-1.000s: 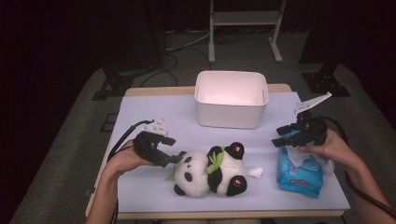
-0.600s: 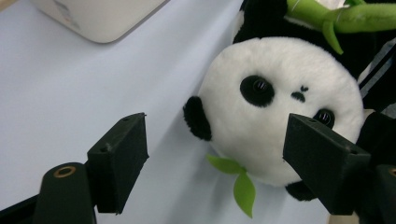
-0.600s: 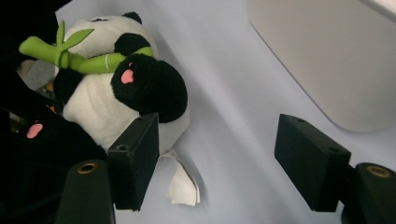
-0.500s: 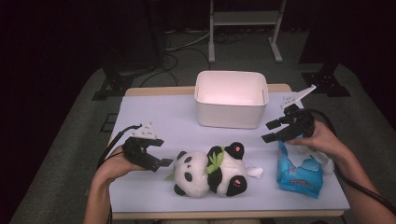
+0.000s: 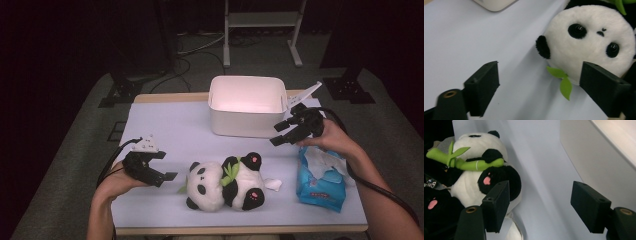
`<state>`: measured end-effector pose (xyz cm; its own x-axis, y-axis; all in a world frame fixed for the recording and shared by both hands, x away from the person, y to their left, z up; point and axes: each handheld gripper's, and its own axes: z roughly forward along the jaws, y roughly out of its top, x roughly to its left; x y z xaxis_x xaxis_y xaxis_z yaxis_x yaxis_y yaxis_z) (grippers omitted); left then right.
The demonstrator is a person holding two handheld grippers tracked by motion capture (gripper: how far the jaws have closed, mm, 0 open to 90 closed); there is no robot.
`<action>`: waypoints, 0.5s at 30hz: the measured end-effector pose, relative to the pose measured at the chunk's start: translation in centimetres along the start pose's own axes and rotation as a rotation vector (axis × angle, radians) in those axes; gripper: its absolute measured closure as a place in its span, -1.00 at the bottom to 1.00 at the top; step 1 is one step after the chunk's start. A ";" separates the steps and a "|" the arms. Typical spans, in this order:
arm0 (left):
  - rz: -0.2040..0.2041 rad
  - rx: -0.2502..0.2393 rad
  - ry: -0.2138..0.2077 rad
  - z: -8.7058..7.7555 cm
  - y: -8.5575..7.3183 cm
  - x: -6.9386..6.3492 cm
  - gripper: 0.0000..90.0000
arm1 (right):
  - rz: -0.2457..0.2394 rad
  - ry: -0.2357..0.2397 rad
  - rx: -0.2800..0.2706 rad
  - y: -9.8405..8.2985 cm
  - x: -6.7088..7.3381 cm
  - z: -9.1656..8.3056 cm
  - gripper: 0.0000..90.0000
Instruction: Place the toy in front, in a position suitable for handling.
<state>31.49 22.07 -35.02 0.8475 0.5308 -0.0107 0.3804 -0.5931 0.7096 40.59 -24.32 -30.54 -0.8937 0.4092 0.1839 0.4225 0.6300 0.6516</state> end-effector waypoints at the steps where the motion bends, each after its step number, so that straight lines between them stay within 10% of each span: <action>1: -0.008 -0.009 0.000 0.0 0.0 0.0 -0.70 | -0.004 0.004 0.000 0.2 -0.1 0.1 -0.33; 15: -0.054 -0.047 0.022 -1.2 -1.4 -0.1 -0.75 | -0.043 0.039 0.024 3.8 -0.7 1.9 -0.33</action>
<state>30.41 23.59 -35.17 0.8178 0.5745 -0.0349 0.4070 -0.5343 0.7409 43.10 -20.94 -29.60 -0.9162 0.3553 0.1852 0.3865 0.6621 0.6421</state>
